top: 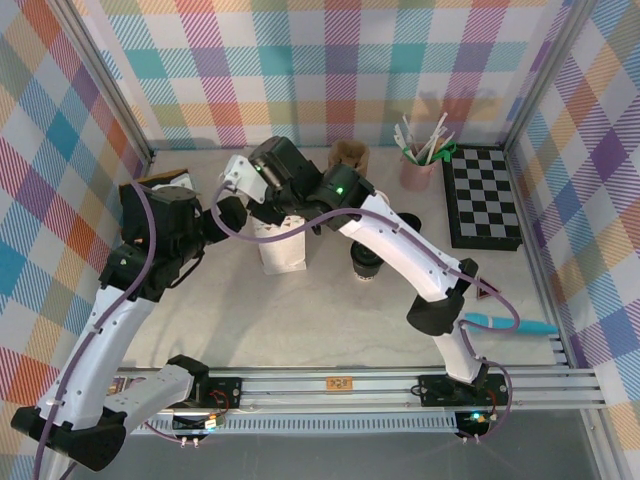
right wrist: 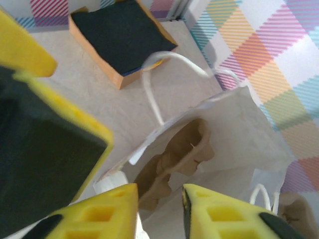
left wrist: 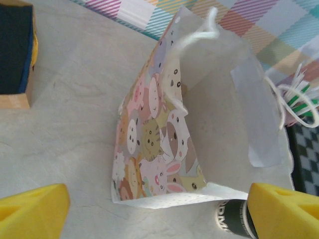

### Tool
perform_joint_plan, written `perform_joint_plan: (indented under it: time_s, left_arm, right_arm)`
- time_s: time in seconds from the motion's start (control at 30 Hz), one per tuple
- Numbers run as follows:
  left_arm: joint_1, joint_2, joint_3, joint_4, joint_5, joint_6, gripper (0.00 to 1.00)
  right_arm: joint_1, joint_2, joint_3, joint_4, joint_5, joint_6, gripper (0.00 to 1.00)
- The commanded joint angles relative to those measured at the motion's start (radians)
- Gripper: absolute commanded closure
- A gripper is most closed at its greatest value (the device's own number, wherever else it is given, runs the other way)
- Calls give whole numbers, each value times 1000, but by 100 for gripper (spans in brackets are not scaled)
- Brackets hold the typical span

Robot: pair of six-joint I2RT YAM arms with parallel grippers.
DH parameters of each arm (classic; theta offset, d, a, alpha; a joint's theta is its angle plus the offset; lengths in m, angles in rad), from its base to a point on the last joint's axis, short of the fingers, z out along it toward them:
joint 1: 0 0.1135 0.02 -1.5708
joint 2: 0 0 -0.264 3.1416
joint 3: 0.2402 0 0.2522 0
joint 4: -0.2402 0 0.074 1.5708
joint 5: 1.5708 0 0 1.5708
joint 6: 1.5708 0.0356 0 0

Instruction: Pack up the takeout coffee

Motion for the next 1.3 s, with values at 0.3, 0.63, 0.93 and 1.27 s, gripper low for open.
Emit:
perform_joint_plan:
  time_s: [0.3, 0.63, 0.93, 1.27]
  left_arm:
    - [13, 319, 166, 23, -64, 88, 9]
    - [18, 579, 362, -14, -59, 154, 50]
    - [17, 540, 319, 44, -48, 183, 100]
    - [-37, 251, 134, 137, -65, 356, 100]
  right_arm:
    - [-115, -35, 10, -43, 77, 306, 54]
    - [-115, -203, -286, 55, 70, 331, 56]
    - [-115, -358, -482, 148, 82, 336, 59]
    - [-75, -544, -728, 275, 52, 398, 64]
